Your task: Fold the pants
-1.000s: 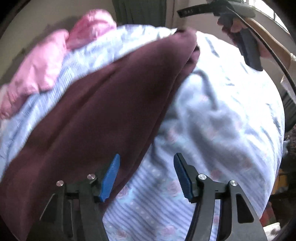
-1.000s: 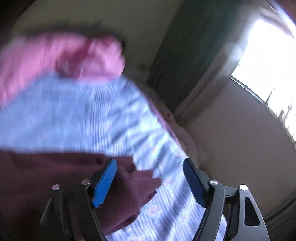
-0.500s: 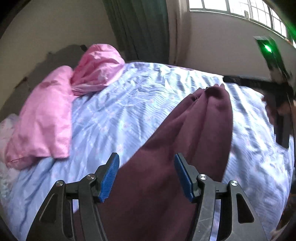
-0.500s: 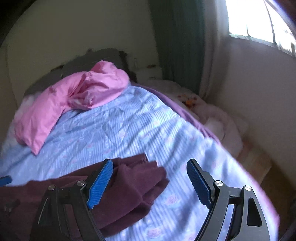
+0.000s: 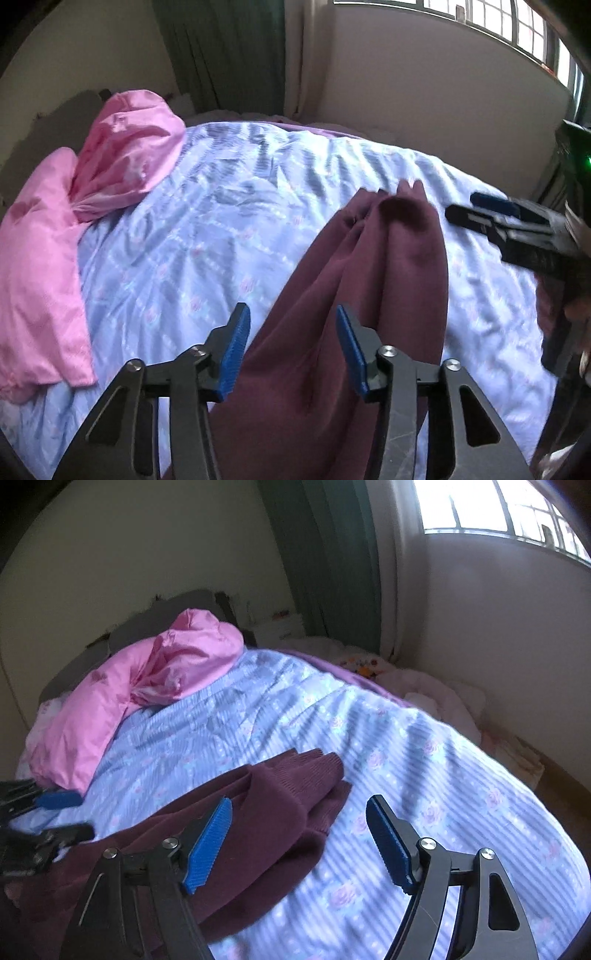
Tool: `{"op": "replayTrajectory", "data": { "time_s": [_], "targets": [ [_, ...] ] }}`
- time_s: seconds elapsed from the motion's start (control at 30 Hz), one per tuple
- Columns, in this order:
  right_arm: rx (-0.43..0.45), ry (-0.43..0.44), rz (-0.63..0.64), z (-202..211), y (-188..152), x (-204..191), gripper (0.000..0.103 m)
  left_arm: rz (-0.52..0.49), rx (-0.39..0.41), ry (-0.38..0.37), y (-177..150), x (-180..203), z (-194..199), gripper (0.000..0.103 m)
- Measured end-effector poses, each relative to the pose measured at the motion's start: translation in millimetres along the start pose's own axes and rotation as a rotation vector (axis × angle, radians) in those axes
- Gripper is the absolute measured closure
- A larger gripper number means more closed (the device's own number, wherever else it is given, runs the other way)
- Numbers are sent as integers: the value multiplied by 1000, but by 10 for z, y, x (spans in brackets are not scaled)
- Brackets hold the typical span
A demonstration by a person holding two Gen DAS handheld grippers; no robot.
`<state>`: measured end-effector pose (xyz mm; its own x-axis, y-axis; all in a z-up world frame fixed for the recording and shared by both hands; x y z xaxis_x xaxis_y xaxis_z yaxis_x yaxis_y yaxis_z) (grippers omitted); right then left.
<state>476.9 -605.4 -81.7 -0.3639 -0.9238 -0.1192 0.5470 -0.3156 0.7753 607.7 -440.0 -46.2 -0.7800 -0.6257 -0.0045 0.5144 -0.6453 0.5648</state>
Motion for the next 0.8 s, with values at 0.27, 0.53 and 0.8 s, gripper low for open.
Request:
{"op": "replayTrajectory", "data": {
  "time_s": [0.27,0.53,0.8],
  "targets": [
    [-114,84,-101,-392,94,37,45,-96,-103,-48,388,180,-514,79],
    [-205,113,-118,-646,-294,210,65,-57,-209,-212,498,323,-1012,83],
    [-201,115,-68,-590,-413,207,70,-146,-250,-273,610,696,-1189,85]
  ]
}}
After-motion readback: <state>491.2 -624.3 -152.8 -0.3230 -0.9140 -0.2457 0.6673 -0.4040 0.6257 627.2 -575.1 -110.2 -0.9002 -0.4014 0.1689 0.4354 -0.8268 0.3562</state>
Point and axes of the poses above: each gripper's, at about its wrist camera, not at the fingertips, and z roughly against the way its jaws point, x to its right, y to its top, the point moved 3 cm from there along -z, roughly the way its jaws point, and after that the axes turned 8 degrees about z, right-handed, at the moved point
